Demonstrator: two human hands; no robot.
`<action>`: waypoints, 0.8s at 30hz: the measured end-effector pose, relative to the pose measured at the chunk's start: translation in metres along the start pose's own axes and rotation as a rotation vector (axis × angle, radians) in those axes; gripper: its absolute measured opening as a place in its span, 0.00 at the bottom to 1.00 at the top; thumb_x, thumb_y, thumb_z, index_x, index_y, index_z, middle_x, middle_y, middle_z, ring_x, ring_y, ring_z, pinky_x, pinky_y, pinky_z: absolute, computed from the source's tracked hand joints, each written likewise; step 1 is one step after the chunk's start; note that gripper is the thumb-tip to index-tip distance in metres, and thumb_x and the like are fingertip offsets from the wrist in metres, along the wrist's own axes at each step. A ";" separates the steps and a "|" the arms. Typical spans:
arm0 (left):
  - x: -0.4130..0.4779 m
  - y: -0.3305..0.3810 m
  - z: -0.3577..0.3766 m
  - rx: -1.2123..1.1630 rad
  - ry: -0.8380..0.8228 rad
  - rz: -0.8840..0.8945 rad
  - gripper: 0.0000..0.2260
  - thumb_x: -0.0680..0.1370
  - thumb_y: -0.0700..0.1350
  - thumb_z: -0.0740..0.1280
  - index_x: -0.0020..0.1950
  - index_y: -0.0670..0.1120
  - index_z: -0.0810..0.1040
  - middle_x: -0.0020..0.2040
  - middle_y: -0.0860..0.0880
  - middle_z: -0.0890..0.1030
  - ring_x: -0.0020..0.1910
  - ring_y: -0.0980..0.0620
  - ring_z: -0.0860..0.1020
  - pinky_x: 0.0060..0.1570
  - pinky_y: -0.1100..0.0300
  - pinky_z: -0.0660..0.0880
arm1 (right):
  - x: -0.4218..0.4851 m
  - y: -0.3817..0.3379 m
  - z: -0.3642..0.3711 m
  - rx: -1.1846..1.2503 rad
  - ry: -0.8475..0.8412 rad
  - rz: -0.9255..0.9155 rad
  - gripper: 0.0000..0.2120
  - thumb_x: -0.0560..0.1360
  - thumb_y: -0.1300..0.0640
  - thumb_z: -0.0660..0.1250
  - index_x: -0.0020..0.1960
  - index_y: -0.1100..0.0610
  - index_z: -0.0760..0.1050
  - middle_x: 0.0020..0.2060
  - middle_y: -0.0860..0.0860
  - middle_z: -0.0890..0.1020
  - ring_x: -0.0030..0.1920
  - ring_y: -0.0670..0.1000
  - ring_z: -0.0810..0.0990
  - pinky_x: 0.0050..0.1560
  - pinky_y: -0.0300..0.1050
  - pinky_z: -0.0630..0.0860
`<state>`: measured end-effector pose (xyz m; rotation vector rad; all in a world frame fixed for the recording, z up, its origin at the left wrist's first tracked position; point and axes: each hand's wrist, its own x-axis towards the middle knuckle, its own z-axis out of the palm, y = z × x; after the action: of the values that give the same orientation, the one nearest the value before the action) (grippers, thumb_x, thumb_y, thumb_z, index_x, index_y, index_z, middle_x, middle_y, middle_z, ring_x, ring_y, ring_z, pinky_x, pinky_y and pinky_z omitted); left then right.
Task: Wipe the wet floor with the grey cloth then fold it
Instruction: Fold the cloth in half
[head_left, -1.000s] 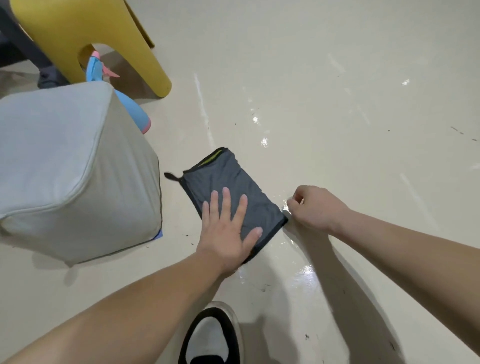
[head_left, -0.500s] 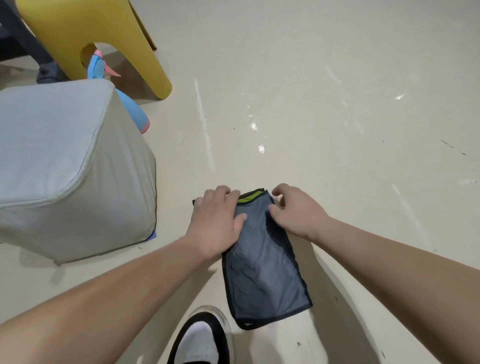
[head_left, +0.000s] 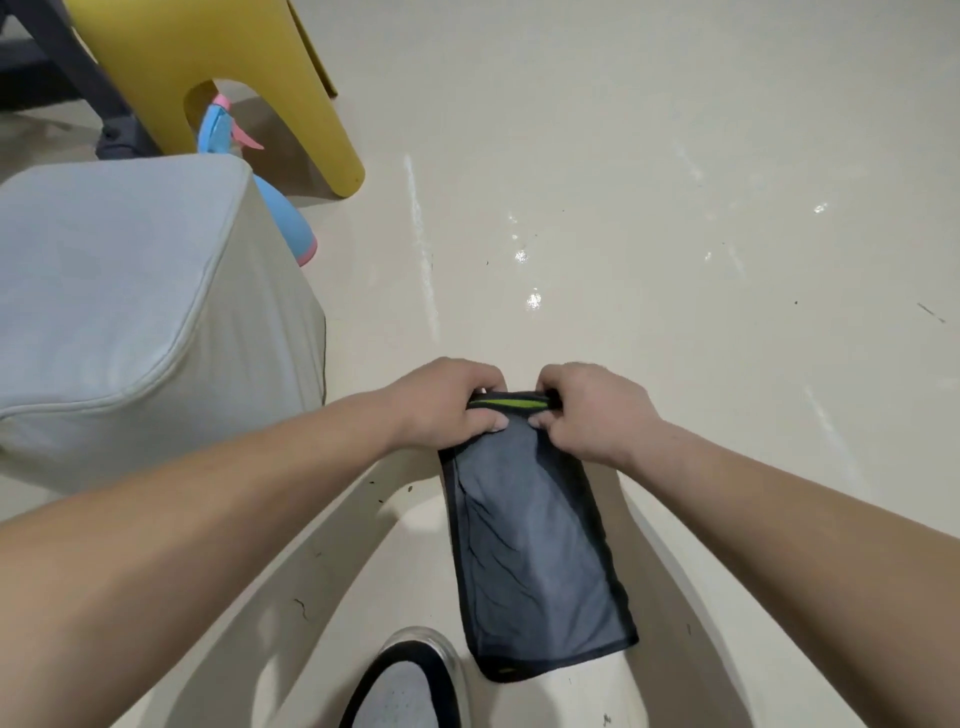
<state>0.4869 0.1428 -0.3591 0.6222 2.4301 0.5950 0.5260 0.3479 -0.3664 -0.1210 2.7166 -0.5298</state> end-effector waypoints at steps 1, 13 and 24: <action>0.002 -0.002 -0.008 0.050 0.023 -0.009 0.08 0.76 0.54 0.73 0.46 0.55 0.76 0.39 0.57 0.77 0.41 0.53 0.76 0.39 0.58 0.70 | 0.001 0.000 -0.004 0.016 0.043 0.014 0.09 0.76 0.48 0.70 0.53 0.49 0.76 0.51 0.48 0.80 0.55 0.54 0.78 0.48 0.48 0.76; -0.044 0.022 -0.009 -0.034 0.169 0.005 0.09 0.68 0.48 0.72 0.37 0.55 0.72 0.35 0.54 0.78 0.36 0.53 0.76 0.39 0.49 0.77 | -0.007 0.000 -0.048 0.111 -0.330 -0.135 0.11 0.69 0.54 0.77 0.42 0.53 0.74 0.37 0.48 0.80 0.40 0.53 0.79 0.40 0.46 0.75; -0.064 0.017 0.049 0.094 -0.022 -0.029 0.12 0.75 0.63 0.66 0.50 0.56 0.75 0.46 0.57 0.77 0.47 0.54 0.77 0.48 0.52 0.77 | -0.036 0.016 -0.020 0.216 -0.682 0.071 0.15 0.73 0.43 0.74 0.44 0.55 0.80 0.37 0.53 0.86 0.36 0.53 0.83 0.40 0.46 0.78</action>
<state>0.5692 0.1346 -0.3609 0.6272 2.4535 0.4619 0.5517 0.3752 -0.3427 -0.1199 1.9840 -0.6200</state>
